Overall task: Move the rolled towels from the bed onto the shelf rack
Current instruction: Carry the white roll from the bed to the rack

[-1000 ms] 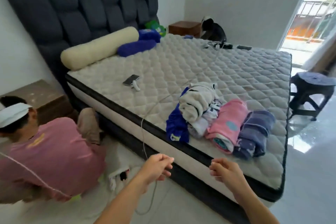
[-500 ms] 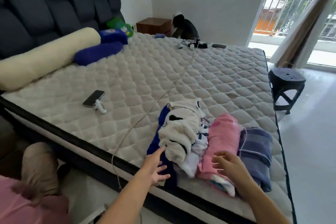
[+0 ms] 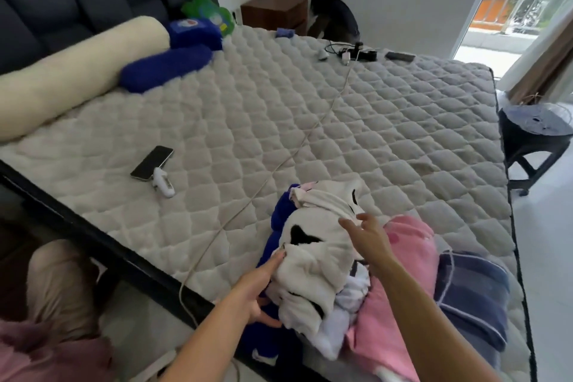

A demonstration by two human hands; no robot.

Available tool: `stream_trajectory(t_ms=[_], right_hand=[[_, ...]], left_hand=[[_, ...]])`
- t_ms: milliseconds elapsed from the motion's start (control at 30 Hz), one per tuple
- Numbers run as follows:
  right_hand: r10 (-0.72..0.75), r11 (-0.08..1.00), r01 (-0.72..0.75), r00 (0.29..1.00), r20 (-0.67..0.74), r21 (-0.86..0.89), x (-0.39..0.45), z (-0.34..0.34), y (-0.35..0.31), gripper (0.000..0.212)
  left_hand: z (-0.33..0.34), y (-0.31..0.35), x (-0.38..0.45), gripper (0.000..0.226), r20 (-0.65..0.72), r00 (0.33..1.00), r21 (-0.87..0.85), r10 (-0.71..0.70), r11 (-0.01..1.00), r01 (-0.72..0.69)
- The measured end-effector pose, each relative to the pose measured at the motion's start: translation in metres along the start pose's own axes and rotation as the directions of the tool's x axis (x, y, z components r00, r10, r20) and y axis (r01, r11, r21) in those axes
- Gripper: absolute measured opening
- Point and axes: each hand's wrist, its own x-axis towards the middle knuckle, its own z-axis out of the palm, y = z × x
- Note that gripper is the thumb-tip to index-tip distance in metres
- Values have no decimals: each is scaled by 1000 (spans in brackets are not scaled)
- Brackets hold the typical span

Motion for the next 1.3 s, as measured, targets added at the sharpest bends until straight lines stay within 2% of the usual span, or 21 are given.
stream_trajectory(t_ms=[100,233,433,567,733,867,900,1000,1133,1167,1233,1300], right_hand=[[42,998,-40,998,48,-46,30,7,-12,77],[103,980,-72,982,161,-184,54,26,-11,94],[198,964,-142,948,249,-226,85,21,3,101],[206,966,-150,939,275,-212,97,18,9,98],[212,967,-165,943,257,-194,101,13,15,83],[243,966,-257,936,255,25,93,1,14,63],[245,959,-272,936,252,79,88,-2,14,57],[230,939,-276,947,223,206,72,-2,13,67],[131,910,-219,958,257,353,40,9,-8,37],[103,907,-201,958,267,371,31,14,-14,38],[35,908,-147,960,278,392,7,27,-28,54],[-45,916,-91,945,325,391,-20,44,-40,69]], left_hand=[[12,1,13,92,26,999,-103,-43,994,46],[33,5,26,102,6,1000,-185,-16,983,17],[46,5,37,89,-49,998,-250,39,967,-50],[51,2,40,90,-126,991,-279,35,958,-70],[60,-5,29,64,-142,989,-347,34,934,-81],[68,-1,16,76,-205,974,-256,99,955,-151],[69,0,11,74,-227,965,-229,131,956,-184],[66,3,-8,64,-297,923,-166,244,939,-302],[46,3,-44,46,-348,843,-127,410,870,-476],[39,-1,-55,44,-365,818,-117,445,849,-514],[21,-13,-77,38,-421,762,-118,492,803,-584],[-3,-32,-97,31,-502,714,-160,487,759,-631]])
